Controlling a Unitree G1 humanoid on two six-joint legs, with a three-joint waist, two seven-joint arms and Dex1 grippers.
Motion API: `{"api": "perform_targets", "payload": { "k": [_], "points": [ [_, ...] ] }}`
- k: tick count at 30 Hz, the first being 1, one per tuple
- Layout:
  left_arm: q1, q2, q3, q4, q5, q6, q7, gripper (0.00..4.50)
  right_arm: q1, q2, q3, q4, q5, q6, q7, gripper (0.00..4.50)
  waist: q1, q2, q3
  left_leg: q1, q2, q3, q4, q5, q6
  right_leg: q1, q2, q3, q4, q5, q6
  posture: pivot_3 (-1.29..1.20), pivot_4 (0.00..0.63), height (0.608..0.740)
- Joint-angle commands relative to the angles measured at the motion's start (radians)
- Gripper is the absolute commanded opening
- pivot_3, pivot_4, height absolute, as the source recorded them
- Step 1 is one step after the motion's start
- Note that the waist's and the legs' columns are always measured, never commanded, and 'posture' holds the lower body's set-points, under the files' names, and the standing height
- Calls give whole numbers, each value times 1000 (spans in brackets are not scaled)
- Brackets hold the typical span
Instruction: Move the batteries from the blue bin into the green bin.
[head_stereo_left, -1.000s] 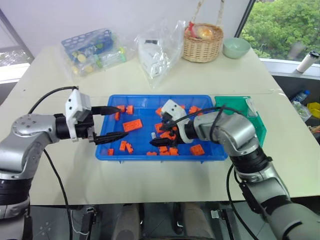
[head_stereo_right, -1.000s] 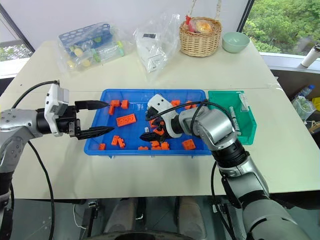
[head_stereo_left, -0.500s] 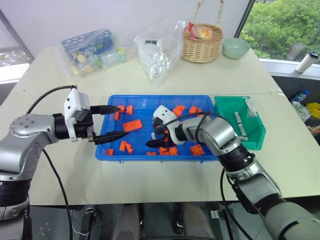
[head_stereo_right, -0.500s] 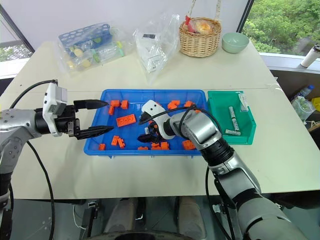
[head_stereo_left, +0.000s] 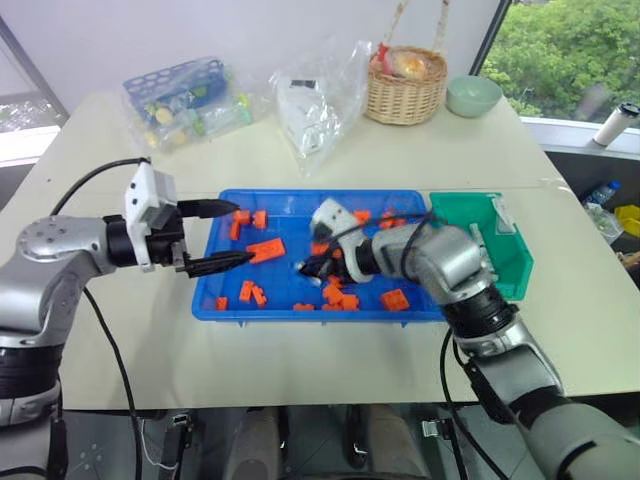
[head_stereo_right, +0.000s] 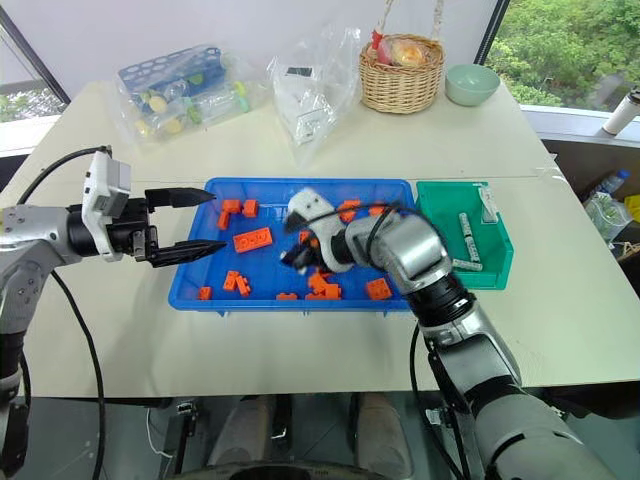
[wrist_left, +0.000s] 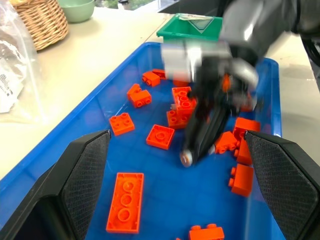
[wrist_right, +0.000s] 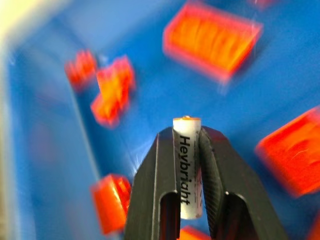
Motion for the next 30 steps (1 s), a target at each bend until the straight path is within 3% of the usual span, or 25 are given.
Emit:
{"api": "perform_targets", "payload": {
  "k": [1,5,10,12,19,24,30],
  "points": [
    [-21,-7,-5,3,4,-19,-8,4500,-82,-70,-263,-66,61,94,-53,65,4,0,0,0,0,0,0,0,0,0,0,0,0,0,0,0,150,736],
    [-47,-26,-18,23,10,-22,-6,4500,5,-392,-343,-141,46,134,-18,65,29,-1,0,-1,-2,-1,-1,-1,1,1,-2,-1,-3,0,0,0,150,736],
    [-73,-28,-33,45,7,-27,-30,4500,166,-588,-430,-125,32,109,-23,65,8,-1,0,1,-2,2,-1,-1,2,1,-3,0,-4,-1,-2,0,150,736],
    [-89,-37,-46,58,15,-33,-34,4500,236,-613,-448,-129,29,86,-29,65,2,-1,0,1,-1,1,-1,-1,2,1,-2,0,-2,-1,-1,0,150,736],
    [-122,-56,-67,85,28,-44,-45,4500,258,-598,-436,-98,18,-2,-64,3522,-2,1,0,1,0,1,-1,-1,2,0,0,1,-2,0,0,0,150,736],
    [-131,-58,-70,95,31,-49,-51,4500,147,-630,-292,-85,13,-197,91,3522,-2,1,1,1,-1,1,0,-1,2,0,0,1,-2,0,0,0,150,736],
    [-118,-57,-60,74,29,-48,-41,4500,-33,-542,61,69,-143,-521,359,3522,-6,1,0,1,0,1,-1,-1,2,0,0,1,-2,0,0,0,150,736]
  ]
}}
